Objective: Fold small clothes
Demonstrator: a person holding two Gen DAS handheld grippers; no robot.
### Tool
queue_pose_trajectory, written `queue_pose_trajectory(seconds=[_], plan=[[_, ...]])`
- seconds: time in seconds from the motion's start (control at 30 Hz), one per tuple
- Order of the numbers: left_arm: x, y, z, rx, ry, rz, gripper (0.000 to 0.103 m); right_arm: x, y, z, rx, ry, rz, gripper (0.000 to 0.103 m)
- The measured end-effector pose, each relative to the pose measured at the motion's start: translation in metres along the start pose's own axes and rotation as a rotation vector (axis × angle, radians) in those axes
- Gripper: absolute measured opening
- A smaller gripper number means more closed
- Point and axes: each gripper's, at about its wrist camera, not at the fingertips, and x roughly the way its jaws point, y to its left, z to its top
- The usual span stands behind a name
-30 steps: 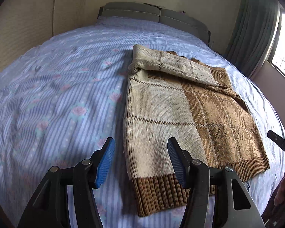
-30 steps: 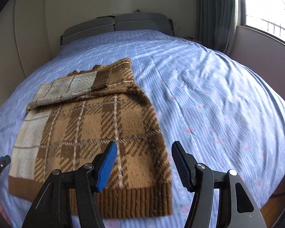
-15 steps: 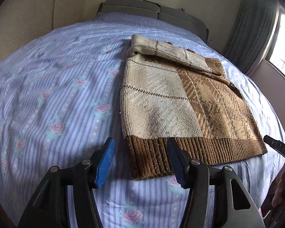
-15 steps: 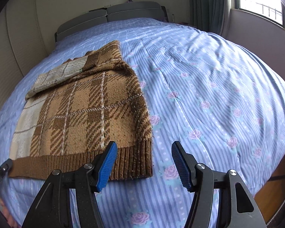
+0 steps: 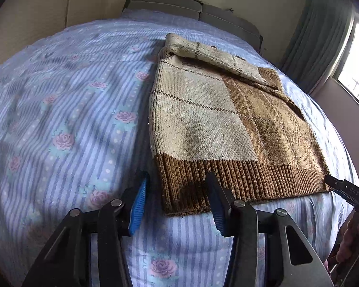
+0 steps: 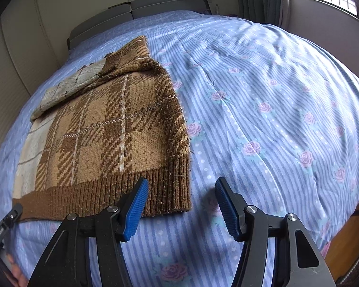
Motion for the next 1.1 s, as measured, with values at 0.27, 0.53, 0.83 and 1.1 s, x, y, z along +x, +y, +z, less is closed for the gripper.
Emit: queue_pose_trajectory(seconds=[0.27,0.53,0.83,1.1], plan=[[0.003,-0.002,-0.003,-0.004,0.016,-0.001,0.045,0.005,-0.004,-0.004,0.044,0.043,0.070,0.040],[0.006,-0.008,-0.005,0.001,0.029,-0.022,0.012,0.009,-0.008,-0.004,0.091,0.076,0.157,0.021],[-0.009,-0.003,-0.004,-0.030,-0.015,-0.020,0.010,-0.008,-0.008,0.001,0.104,0.036,0.178,0.010],[-0.036,-0.005,0.000,-0.008,-0.072,-0.009,0.009,-0.040,-0.007,-0.002,0.106,-0.023,0.207,0.009]])
